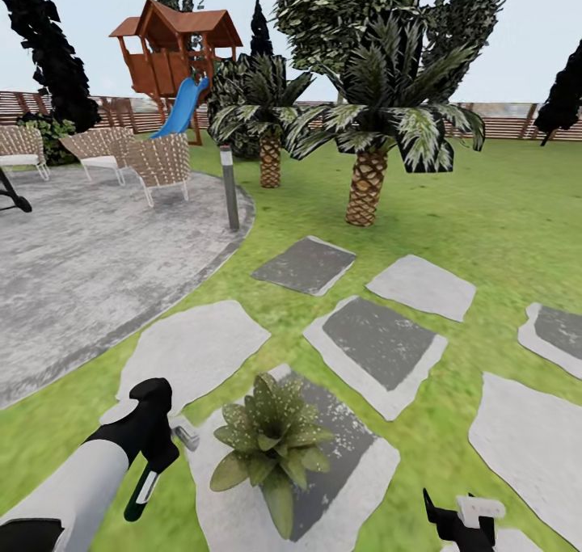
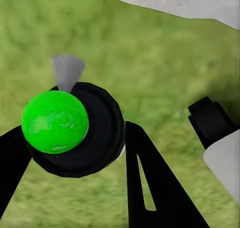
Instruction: Pick up the pesticide atomizer in the garden and spray insectifuge to fully cover both potted plants in the garden.
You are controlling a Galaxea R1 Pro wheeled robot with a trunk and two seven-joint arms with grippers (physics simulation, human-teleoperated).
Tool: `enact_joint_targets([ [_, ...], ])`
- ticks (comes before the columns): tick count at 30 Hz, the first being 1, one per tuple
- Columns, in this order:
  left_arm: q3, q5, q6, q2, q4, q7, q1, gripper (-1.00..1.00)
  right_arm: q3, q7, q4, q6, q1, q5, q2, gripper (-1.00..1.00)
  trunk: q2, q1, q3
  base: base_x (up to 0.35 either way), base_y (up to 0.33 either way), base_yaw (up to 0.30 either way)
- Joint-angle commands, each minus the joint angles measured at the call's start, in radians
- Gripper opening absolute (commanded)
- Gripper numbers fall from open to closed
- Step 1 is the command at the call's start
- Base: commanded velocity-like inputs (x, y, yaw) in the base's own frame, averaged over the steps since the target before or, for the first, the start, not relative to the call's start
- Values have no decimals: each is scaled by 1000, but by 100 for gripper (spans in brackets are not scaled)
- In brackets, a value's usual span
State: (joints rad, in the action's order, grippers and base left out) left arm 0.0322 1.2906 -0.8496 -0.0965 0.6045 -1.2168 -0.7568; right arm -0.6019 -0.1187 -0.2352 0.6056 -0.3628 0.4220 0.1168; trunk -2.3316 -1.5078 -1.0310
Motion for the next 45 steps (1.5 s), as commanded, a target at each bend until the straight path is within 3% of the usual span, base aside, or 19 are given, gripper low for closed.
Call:
enact_joint_targets([
  [1, 3, 6, -8, -1, 1, -9, 0, -100, -9, -10, 1, 3, -1, 0, 0, 100, 0, 0, -1, 261, 0, 11],
  [8, 7, 10, -8, -2, -2, -9, 2, -100, -9, -10, 1, 3, -1, 0, 0, 100, 0, 0, -1, 234, 0, 2],
  [11, 8, 13, -8, -2, -7, -9, 27, -100, -9, -10, 1, 3, -1, 0, 0, 100, 0, 0, -1, 23, 0, 5],
  [20, 8, 7, -8, 0, -23, 9, 45, -100, -9, -10, 1, 3, -1, 0, 0, 100, 0, 0, -1, 2, -7, 219],
  [37, 6, 7, -8, 0, -19, 10, 45, -100, -9, -9, 1, 3, -1, 0, 1, 100, 0, 0, -1, -37, -259, 10],
  [45, 6, 7, -8, -5, -19, 11, 45, -100, -8, -9, 1, 3, -1, 0, 0, 100, 0, 0, -1, -128, -261, 227],
])
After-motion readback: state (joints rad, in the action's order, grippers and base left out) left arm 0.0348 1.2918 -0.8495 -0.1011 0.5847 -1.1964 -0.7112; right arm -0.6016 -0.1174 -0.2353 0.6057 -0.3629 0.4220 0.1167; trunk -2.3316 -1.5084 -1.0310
